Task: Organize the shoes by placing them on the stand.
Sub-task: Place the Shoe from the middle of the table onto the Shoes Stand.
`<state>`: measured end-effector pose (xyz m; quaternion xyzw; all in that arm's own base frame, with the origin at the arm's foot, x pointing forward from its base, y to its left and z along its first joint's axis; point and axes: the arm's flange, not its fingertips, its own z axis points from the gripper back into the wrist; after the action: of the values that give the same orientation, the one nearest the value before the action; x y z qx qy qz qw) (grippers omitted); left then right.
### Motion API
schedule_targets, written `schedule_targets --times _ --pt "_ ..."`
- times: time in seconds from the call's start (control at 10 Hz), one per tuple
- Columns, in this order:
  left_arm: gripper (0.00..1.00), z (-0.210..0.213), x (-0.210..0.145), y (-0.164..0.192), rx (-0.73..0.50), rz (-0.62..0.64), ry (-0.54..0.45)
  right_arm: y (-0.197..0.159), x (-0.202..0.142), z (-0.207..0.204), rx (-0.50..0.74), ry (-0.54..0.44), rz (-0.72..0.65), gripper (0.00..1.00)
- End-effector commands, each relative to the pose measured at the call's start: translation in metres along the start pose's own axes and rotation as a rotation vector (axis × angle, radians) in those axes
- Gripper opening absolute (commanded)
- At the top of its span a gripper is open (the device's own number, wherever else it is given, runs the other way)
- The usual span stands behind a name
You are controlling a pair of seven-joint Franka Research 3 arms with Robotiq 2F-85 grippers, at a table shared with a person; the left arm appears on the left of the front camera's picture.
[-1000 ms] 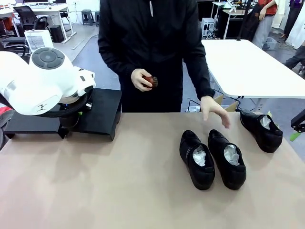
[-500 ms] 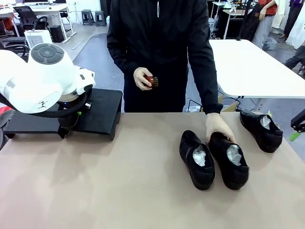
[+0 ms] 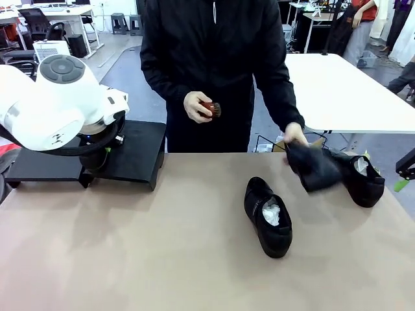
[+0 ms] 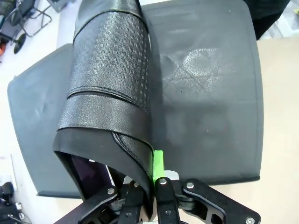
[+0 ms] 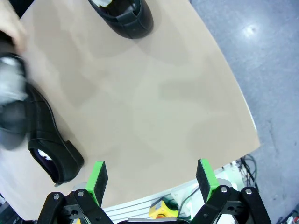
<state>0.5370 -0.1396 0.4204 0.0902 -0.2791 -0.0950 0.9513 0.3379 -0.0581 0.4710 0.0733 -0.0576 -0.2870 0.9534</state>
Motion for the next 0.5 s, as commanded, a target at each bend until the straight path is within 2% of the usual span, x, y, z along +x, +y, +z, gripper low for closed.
schedule_targets --times 0.0,0.4 --pt "0.00 -0.012 0.009 0.001 0.017 0.023 -0.046 0.000 0.001 0.000 0.002 -0.004 0.013 1.00" --pt "0.00 -0.025 0.008 -0.005 0.002 0.031 -0.014 0.000 0.001 0.000 0.002 -0.004 0.013 1.00"
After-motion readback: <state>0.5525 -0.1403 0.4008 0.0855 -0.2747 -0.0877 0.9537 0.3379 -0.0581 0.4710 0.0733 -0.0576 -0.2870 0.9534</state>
